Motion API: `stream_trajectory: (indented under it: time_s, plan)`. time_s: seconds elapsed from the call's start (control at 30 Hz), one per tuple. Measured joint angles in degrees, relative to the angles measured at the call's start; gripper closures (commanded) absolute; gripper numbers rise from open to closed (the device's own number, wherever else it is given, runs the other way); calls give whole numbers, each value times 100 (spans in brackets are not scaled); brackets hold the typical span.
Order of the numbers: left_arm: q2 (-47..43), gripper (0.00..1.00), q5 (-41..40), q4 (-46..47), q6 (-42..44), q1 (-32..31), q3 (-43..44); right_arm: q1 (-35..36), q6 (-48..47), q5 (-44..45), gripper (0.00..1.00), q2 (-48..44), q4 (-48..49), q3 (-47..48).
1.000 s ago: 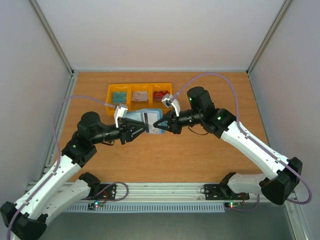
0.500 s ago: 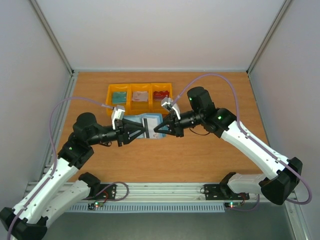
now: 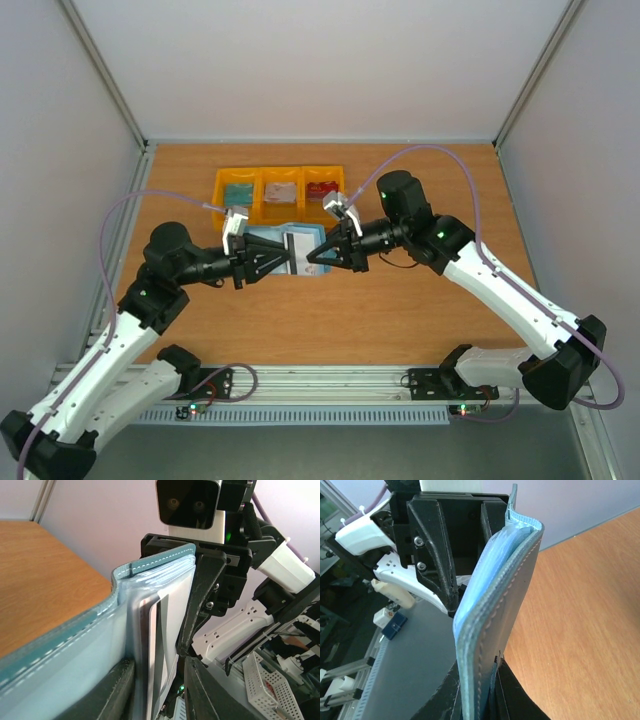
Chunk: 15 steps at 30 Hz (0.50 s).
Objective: Take the credit cards out of the card holder
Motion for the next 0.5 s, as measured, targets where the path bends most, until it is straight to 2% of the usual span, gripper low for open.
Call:
stream_trajectory:
  time_s: [0.1, 0.2, 0.23, 0.37, 0.4, 0.43, 0.5]
  plan:
    - [11, 83, -35, 197, -92, -24, -57, -4, 68, -39, 99, -7, 79, 0]
    - [11, 98, -74, 295, -129, -26, -103, -4, 66, -48, 99, -22, 79, 2]
    - [11, 100, -83, 299, -164, -24, -109, -4, 63, -61, 99, -31, 76, 4]
    - [-17, 100, -66, 302, -120, -20, -114, -17, 59, -81, 99, -44, 63, 7]
    - [-17, 96, -63, 302, -116, -20, -114, -17, 59, -81, 99, -44, 63, 7]
    - [-17, 87, -59, 302, -109, -20, -114, -17, 59, -81, 99, -42, 61, 11]
    - [-17, 82, -46, 339, -105, -20, -114, -17, 61, -79, 99, -37, 50, 28]
